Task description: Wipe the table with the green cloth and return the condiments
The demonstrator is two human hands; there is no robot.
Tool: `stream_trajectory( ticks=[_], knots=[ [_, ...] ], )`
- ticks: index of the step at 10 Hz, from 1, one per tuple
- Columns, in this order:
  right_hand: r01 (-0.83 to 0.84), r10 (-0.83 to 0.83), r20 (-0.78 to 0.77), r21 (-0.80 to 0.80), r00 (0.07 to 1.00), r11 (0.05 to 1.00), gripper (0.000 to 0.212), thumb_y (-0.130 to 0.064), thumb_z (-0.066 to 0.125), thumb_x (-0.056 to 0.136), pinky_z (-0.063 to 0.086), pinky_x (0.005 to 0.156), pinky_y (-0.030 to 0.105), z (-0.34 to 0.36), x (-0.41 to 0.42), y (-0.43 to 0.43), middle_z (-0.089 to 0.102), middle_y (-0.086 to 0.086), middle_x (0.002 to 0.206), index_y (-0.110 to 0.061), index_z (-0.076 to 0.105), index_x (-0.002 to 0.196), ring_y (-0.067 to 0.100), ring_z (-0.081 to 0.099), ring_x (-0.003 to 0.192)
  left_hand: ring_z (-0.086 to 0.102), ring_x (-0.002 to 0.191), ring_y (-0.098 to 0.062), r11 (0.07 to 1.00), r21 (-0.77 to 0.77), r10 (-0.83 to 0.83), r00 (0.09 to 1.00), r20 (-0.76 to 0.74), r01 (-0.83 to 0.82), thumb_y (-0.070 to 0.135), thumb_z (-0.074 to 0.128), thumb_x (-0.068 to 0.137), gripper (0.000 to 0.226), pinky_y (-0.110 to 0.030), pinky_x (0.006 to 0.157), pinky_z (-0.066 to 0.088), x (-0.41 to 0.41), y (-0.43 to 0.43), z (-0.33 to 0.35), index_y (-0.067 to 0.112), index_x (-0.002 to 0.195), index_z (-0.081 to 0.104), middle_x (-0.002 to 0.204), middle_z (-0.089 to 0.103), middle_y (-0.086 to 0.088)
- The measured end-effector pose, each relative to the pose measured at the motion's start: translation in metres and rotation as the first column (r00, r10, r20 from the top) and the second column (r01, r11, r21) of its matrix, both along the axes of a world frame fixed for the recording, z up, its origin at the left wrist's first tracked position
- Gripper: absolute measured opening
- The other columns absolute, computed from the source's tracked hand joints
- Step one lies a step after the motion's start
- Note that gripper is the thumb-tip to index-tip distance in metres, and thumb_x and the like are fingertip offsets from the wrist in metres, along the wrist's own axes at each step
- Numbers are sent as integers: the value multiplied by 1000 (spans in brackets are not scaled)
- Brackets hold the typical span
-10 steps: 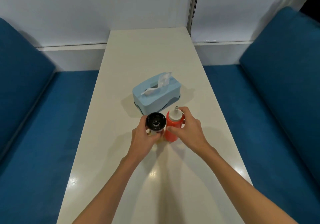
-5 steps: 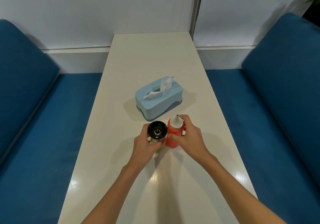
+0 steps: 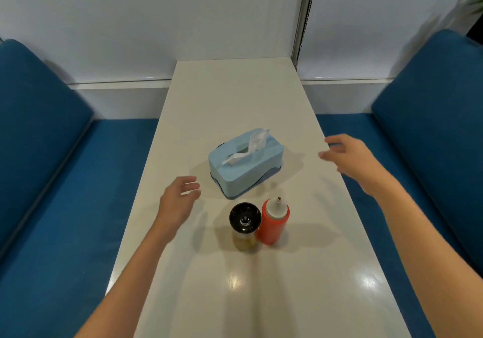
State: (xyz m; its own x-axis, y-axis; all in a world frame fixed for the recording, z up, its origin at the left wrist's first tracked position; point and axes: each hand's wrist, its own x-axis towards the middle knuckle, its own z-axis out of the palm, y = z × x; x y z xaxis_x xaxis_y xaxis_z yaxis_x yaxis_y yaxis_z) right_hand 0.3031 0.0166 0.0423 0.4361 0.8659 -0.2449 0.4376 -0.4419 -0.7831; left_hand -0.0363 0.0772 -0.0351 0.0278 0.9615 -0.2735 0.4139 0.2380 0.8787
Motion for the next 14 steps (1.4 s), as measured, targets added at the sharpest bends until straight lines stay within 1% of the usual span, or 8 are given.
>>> stream_trajectory(
  ticks=[1, 2, 3, 4, 6, 10, 13, 14],
  knots=[
    [-60, 59, 28, 35, 998, 998, 44, -22, 58, 92, 41, 89, 32, -9, -19, 62, 47, 10, 137, -18, 46, 135, 24, 48, 119, 62, 102, -21, 987, -157, 45, 999, 11, -43, 34, 59, 93, 42, -42, 93, 51, 23, 35, -10, 14, 129, 52, 121, 61, -8],
    [-149, 147, 75, 11, 986, 989, 49, -17, 51, 95, 37, 91, 30, -28, -45, 105, 41, 13, 143, -11, 37, 142, 27, 42, 127, 59, 104, -26, 965, -261, 19, 1000, -19, -23, 52, 55, 91, 68, -39, 85, 52, 48, 51, -16, 8, 140, 41, 128, 54, -10],
    [-152, 159, 78, -80, 984, 985, 55, -16, 45, 97, 38, 97, 35, -51, -61, 129, 35, 17, 147, -6, 24, 147, 33, 37, 132, 59, 103, -25, 964, -267, -7, 1000, -27, 0, 52, 55, 90, 64, -38, 79, 51, 64, 59, -20, 10, 135, 41, 123, 54, -8],
    [-146, 155, 48, -155, 987, 977, 57, -25, 47, 97, 40, 92, 34, -74, -68, 134, 38, 18, 143, -5, 25, 145, 34, 41, 128, 61, 102, -26, 965, -263, -19, 1000, -23, 12, 43, 58, 90, 46, -37, 78, 53, 70, 67, -26, 12, 121, 45, 116, 57, -7],
    [-107, 125, 162, -116, 979, 987, 56, -33, 58, 90, 40, 85, 32, -92, -63, 118, 50, 15, 132, -7, 40, 136, 31, 49, 118, 61, 102, -27, 973, -222, -72, 997, -25, 65, 29, 57, 91, 35, -39, 82, 53, 61, 87, -27, 14, 122, 49, 115, 61, -9],
    [-77, 83, 112, -58, 990, 995, 55, -27, 59, 90, 39, 76, 28, -94, -68, 78, 50, 13, 129, -8, 38, 136, 25, 50, 108, 61, 106, -24, 969, -152, -202, 979, -35, 194, 30, 49, 91, 37, -47, 96, 49, 50, 91, -27, 23, 127, 56, 114, 65, -4],
    [-83, 92, 90, -100, 992, 992, 55, -27, 59, 91, 41, 78, 29, -88, -68, 79, 49, 15, 132, -7, 36, 137, 28, 50, 113, 53, 118, -25, 967, -170, -198, 979, -39, 189, 34, 49, 96, 48, -41, 100, 44, 48, 85, -26, 20, 141, 44, 132, 56, -6],
    [-90, 103, 84, -142, 991, 986, 57, -27, 56, 93, 40, 80, 31, -71, -66, 75, 43, 17, 136, -7, 30, 140, 31, 47, 118, 36, 137, -26, 981, -140, -155, 979, -135, 136, 20, 40, 99, 55, -38, 107, 33, 45, 78, -9, 16, 151, 25, 152, 35, -10]
  ],
)
